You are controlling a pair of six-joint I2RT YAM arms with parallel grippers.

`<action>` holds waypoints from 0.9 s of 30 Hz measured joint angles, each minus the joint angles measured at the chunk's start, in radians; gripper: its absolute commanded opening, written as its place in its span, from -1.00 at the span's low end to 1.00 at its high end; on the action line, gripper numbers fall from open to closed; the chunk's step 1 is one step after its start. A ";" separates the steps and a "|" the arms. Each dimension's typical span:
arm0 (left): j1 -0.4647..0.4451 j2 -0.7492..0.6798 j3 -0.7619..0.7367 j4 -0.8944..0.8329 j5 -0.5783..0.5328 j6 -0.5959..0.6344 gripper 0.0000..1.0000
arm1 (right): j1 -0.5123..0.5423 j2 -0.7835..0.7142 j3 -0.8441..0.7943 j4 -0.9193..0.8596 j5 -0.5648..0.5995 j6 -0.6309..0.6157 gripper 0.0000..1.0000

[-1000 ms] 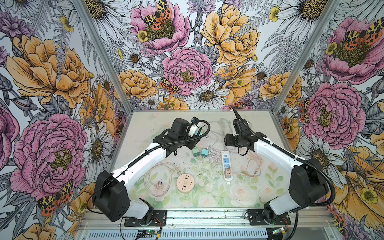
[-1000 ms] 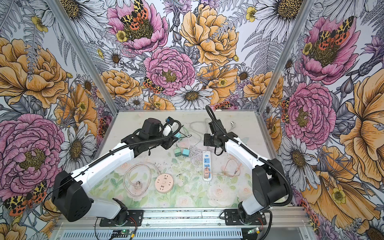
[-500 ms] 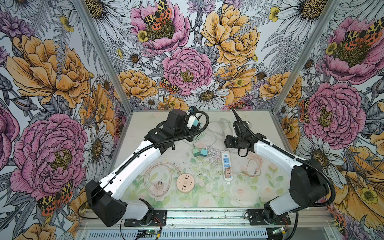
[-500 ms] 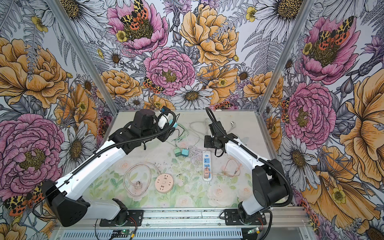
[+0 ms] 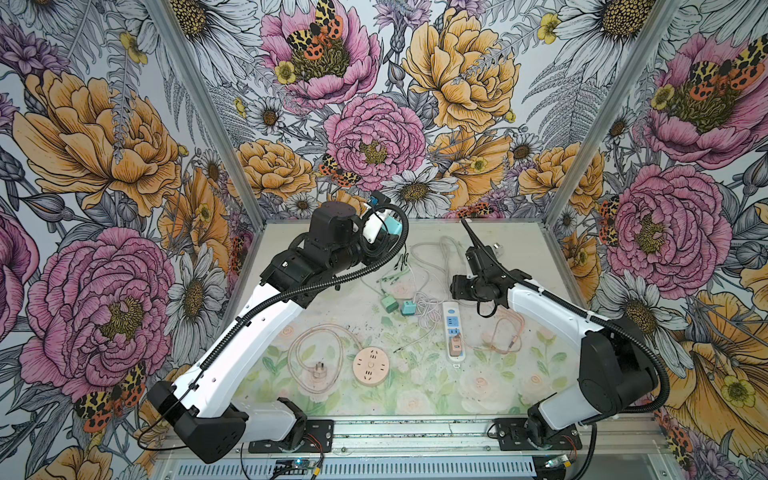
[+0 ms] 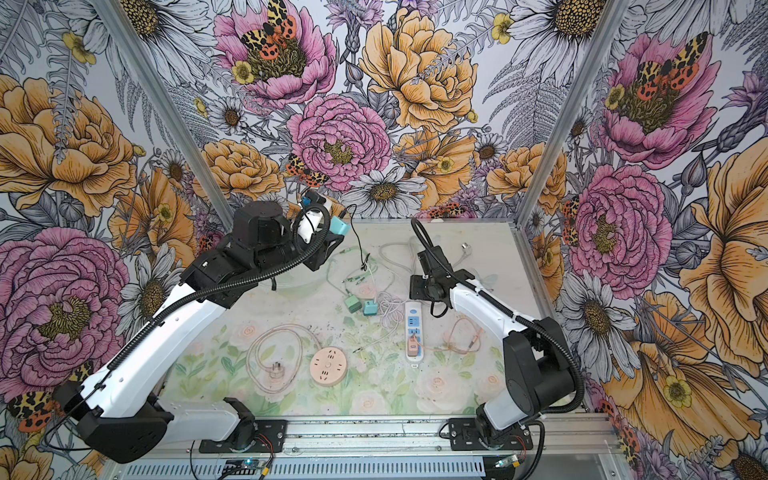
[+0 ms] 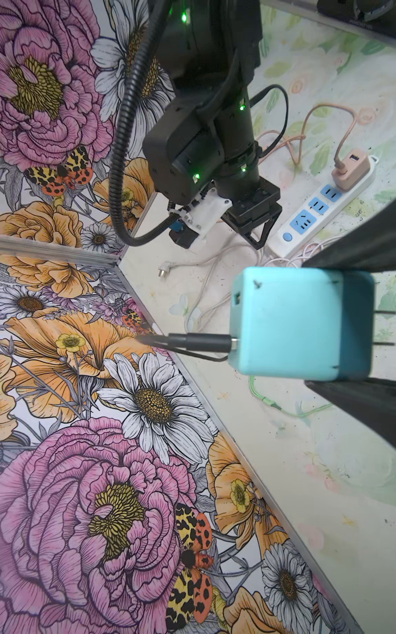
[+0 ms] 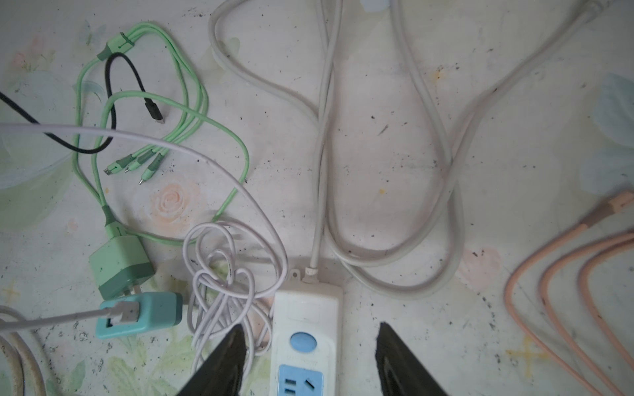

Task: Insert the plug
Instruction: 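Lift the teal charger with the left gripper while the right gripper draws back, then raise the teal charger with the left gripper while the right gripper moves over cables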

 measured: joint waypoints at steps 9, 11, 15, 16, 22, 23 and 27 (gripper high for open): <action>-0.011 0.030 0.108 -0.053 -0.008 0.033 -0.32 | 0.000 0.001 -0.017 0.000 0.000 0.000 0.24; -0.018 0.032 0.141 -0.070 -0.012 0.040 -0.32 | 0.000 0.005 -0.017 0.003 0.000 0.000 0.24; -0.026 0.032 0.208 -0.103 -0.022 0.057 -0.31 | 0.000 0.027 -0.017 0.013 0.000 0.000 0.23; -0.028 0.032 0.223 -0.111 -0.027 0.060 -0.31 | 0.000 0.035 -0.017 0.015 0.000 0.000 0.23; -0.029 0.032 0.261 -0.146 -0.058 0.071 -0.31 | 0.000 0.068 -0.022 0.043 0.004 0.000 0.20; -0.029 0.032 0.265 -0.150 -0.058 0.075 -0.31 | 0.000 0.076 -0.022 0.048 0.009 0.000 0.20; -0.029 0.033 0.294 -0.158 -0.057 0.077 -0.31 | 0.000 0.133 -0.022 0.072 0.029 0.000 0.15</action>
